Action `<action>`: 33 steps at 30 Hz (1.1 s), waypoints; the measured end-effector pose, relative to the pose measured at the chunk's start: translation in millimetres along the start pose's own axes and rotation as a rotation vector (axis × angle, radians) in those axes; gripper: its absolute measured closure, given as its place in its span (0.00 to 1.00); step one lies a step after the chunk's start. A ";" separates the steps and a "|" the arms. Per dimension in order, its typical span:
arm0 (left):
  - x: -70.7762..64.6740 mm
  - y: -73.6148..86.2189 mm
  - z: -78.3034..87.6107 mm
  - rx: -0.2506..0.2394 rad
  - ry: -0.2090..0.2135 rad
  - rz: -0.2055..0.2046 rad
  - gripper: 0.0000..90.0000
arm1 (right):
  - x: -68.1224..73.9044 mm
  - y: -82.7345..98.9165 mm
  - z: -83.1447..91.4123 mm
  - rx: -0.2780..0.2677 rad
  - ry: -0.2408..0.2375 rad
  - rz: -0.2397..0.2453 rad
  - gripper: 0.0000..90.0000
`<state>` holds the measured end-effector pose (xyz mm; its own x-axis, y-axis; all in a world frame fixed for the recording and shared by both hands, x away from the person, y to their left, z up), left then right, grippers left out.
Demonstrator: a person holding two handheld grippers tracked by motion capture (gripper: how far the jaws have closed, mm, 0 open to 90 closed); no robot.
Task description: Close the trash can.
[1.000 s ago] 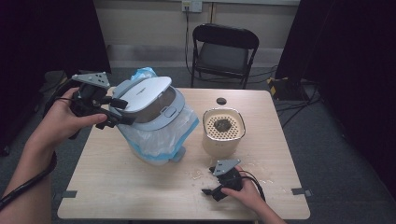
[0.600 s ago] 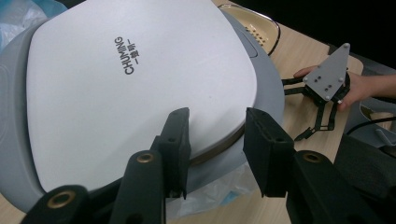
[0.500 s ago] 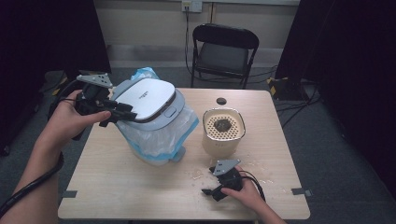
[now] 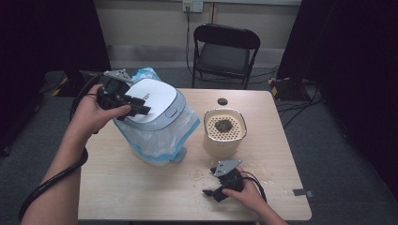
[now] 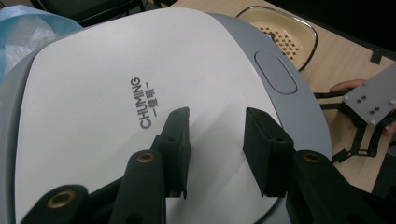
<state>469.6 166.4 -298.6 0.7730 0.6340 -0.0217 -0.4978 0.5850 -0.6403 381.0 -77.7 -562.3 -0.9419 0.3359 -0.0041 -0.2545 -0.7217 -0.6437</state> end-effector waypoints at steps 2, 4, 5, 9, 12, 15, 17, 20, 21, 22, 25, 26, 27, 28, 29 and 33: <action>0.5 -2.9 -2.5 0.002 -0.009 -0.007 0.69 | 0.0 0.0 0.0 0.000 0.000 0.000 0.14; 0.4 -5.2 -4.5 0.009 -0.017 -0.009 0.69 | 0.2 0.0 0.0 0.000 -0.001 -0.002 0.14; 0.6 -6.5 -5.3 0.007 -0.018 -0.010 0.69 | 0.1 0.0 0.0 0.000 0.000 -0.001 0.14; 2.0 -8.1 -7.0 -0.003 -0.012 -0.003 0.69 | 0.1 0.2 0.1 0.002 0.001 0.001 0.14; 2.7 -7.9 -7.2 -0.002 -0.017 -0.007 0.70 | 0.0 0.2 0.1 0.002 0.001 0.002 0.14; 2.4 -7.5 -10.3 -0.005 -0.019 -0.003 0.71 | 0.2 0.2 0.1 0.003 0.001 0.000 0.14; 2.3 -9.0 -12.3 -0.021 -0.019 -0.006 0.71 | 0.5 0.1 -0.2 0.003 -0.003 0.002 0.13; 1.0 -11.0 -13.8 -0.028 -0.026 -0.016 0.71 | 0.4 0.0 -0.2 0.003 -0.003 0.004 0.13; 0.1 -11.5 -13.8 -0.026 -0.026 -0.019 0.71 | 0.3 0.1 -0.2 0.004 -0.001 0.005 0.13; -1.8 -11.8 -13.9 -0.020 -0.022 -0.028 0.68 | 0.4 0.1 -0.1 0.004 -0.002 0.004 0.13; -4.4 -12.8 -16.4 -0.025 -0.032 -0.025 0.48 | 0.3 0.0 -0.1 0.004 -0.001 0.005 0.13; -3.8 -12.9 -16.9 -0.025 -0.039 -0.012 0.42 | 0.2 0.0 -0.1 0.004 -0.001 0.005 0.13; -2.5 -11.9 -17.2 -0.020 -0.046 0.003 0.34 | 0.4 0.0 -0.2 0.003 -0.002 0.005 0.13; -1.4 -11.1 -17.5 -0.018 -0.051 0.005 0.28 | 0.3 0.0 -0.2 0.003 -0.002 0.005 0.13; -1.1 -10.3 -17.3 -0.016 -0.054 0.013 0.25 | 0.4 0.1 -0.1 0.004 -0.002 0.004 0.13; -1.0 -7.2 -12.1 -0.011 -0.048 0.018 0.20 | 0.3 0.0 -0.2 0.003 -0.002 0.005 0.13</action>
<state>477.2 155.4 -303.3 0.7444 0.6677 0.0032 -0.5069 0.5682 -0.6483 380.8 -77.5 -562.4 -0.9437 0.3309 -0.0055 -0.2505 -0.7252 -0.6414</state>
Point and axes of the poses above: each handheld gripper's, and its own axes: z roughly backward along the jaws, y roughly out of its underside, x roughly to its left, the point moved 9 cm from there along -z, roughly forward along the jaws, and after that the axes turned 7 degrees about x, right-handed, at the moved point
